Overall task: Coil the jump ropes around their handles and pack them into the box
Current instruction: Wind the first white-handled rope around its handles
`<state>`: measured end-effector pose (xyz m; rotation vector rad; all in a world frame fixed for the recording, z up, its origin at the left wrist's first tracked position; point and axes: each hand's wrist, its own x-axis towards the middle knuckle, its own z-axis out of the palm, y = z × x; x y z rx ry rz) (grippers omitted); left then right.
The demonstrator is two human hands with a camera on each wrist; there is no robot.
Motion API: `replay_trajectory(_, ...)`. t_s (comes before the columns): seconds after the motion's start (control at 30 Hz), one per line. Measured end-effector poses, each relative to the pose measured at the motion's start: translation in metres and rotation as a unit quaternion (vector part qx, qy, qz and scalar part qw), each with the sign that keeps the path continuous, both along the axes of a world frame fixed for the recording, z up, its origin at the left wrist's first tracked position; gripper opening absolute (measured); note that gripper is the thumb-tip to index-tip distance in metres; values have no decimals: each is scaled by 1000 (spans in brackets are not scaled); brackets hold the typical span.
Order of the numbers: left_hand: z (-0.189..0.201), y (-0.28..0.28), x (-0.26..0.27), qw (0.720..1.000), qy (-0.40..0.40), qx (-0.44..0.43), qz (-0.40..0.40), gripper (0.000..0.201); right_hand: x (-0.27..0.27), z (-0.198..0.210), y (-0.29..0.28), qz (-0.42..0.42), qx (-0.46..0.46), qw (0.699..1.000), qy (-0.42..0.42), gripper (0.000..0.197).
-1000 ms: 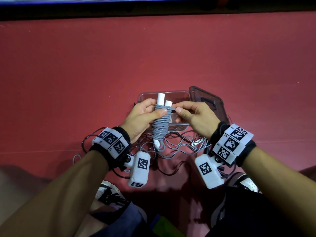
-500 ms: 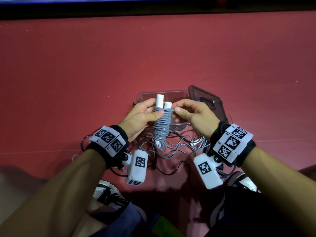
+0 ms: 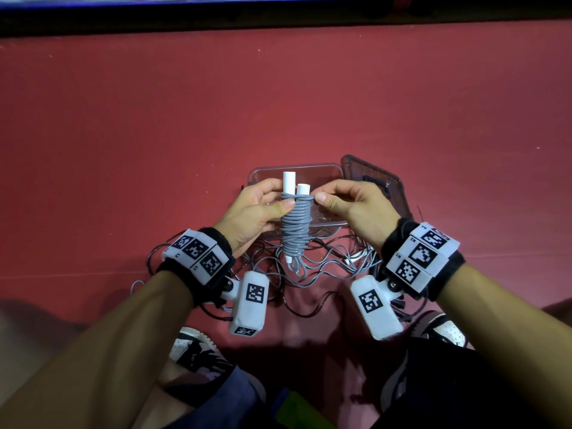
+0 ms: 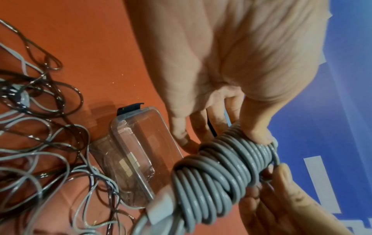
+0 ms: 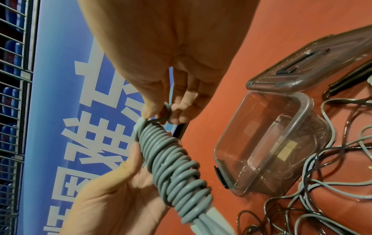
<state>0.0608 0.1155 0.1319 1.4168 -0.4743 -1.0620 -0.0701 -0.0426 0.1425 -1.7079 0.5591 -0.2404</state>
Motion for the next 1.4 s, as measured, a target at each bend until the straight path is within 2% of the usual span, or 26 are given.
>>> replay_trajectory(0.23,-1,1,1,1000,3,-20,-7,47,2,0,-1,-13,83,996,-7,12)
replay_trajectory(0.37,-2,0,0,999,-6,-37,-22,43,1,2,-2,-35,134,990,-6,14)
replay_trajectory(0.5,-4,-2,-1,998,-54,-25,-31,37,1,4,-2,-75,130,989,-3,10)
replay_trajectory(0.63,-4,-1,-2,997,-66,-11,-32,39,2,3,-3,-84,137,987,5,9)
replay_trajectory(1.03,3,-1,-8,999,-31,-32,-18,30,2,3,-3,-79,148,986,-17,12)
replay_trajectory(1.13,3,0,-8,999,-26,-31,-27,35,2,2,-3,-81,150,985,-14,9)
replay_trajectory(1.2,3,0,-8,999,-26,-26,-33,38,1,0,-2,-75,146,986,-7,9)
replay_trajectory(1.4,1,0,-8,1000,-23,3,-19,31,2,3,0,-71,133,988,-11,16)
